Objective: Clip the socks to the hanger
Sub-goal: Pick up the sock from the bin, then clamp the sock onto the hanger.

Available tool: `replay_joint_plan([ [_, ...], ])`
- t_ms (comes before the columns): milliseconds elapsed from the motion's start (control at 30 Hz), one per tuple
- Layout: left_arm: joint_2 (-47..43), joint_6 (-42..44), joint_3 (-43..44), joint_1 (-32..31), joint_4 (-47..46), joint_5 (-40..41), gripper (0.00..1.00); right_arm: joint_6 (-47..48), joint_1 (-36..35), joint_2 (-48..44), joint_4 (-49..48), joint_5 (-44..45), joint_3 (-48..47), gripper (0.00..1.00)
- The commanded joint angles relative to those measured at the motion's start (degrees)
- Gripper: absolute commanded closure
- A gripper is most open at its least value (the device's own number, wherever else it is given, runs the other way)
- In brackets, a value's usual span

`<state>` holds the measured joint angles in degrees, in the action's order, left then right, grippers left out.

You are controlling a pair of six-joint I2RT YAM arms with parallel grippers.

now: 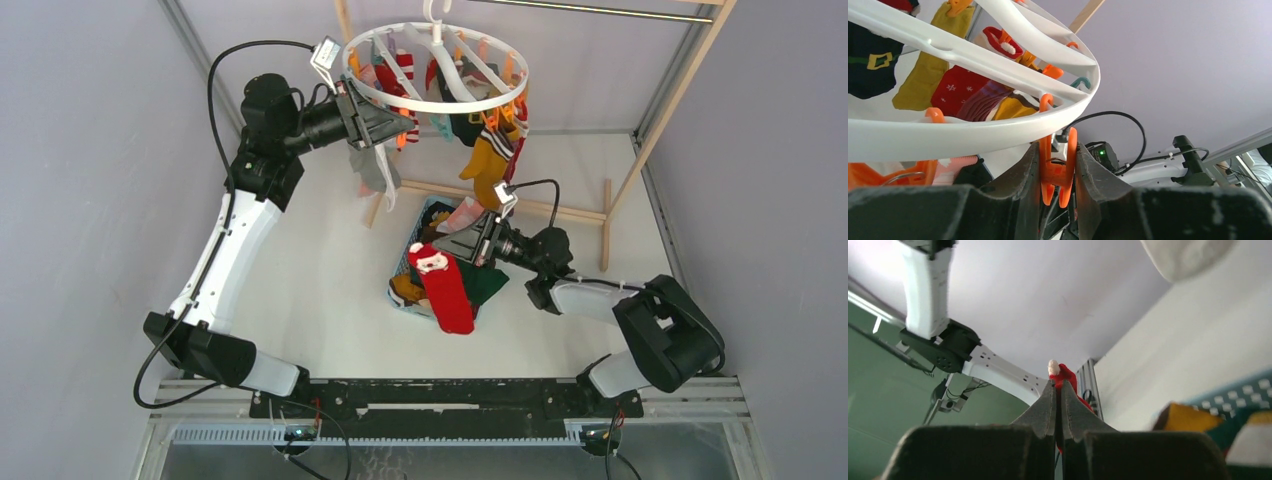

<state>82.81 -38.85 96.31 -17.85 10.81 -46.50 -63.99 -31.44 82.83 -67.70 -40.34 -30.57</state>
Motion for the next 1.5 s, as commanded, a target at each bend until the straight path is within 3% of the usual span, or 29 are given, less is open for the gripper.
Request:
replay_joint_plan([
  [0, -1.77, -2.82, -1.13, 0.33, -3.86, -3.92, 1.00, 3.21, -1.06, 0.15, -14.96, 2.48, -4.52, 1.00],
  [300, -2.40, -3.54, -2.41, 0.30, -4.57, -5.70, 1.00, -0.77, -0.65, 4.14, -17.42, 2.61, -7.65, 1.00],
  [533, -2.34, -3.44, -2.56, 0.39, -4.65, -5.55, 1.00, 0.64, 1.76, 1.36, -15.79, 4.75, -6.34, 1.00],
  [833, -2.39, -3.49, -2.18, 0.38, -4.68, -5.62, 1.00, 1.00, 5.07, -2.49, -9.41, 1.16, -9.82, 1.00],
  [1100, -2.21, -5.39, -2.27, 0.42, -6.02, -6.58, 1.00, -6.54, 2.68, 6.91, -19.01, 1.74, -17.81, 1.00],
  [1467, -2.30, -7.18, -3.02, 0.39, -8.00, -7.99, 1.00, -9.91, 0.06, 14.67, -19.40, 6.28, -29.87, 1.00],
])
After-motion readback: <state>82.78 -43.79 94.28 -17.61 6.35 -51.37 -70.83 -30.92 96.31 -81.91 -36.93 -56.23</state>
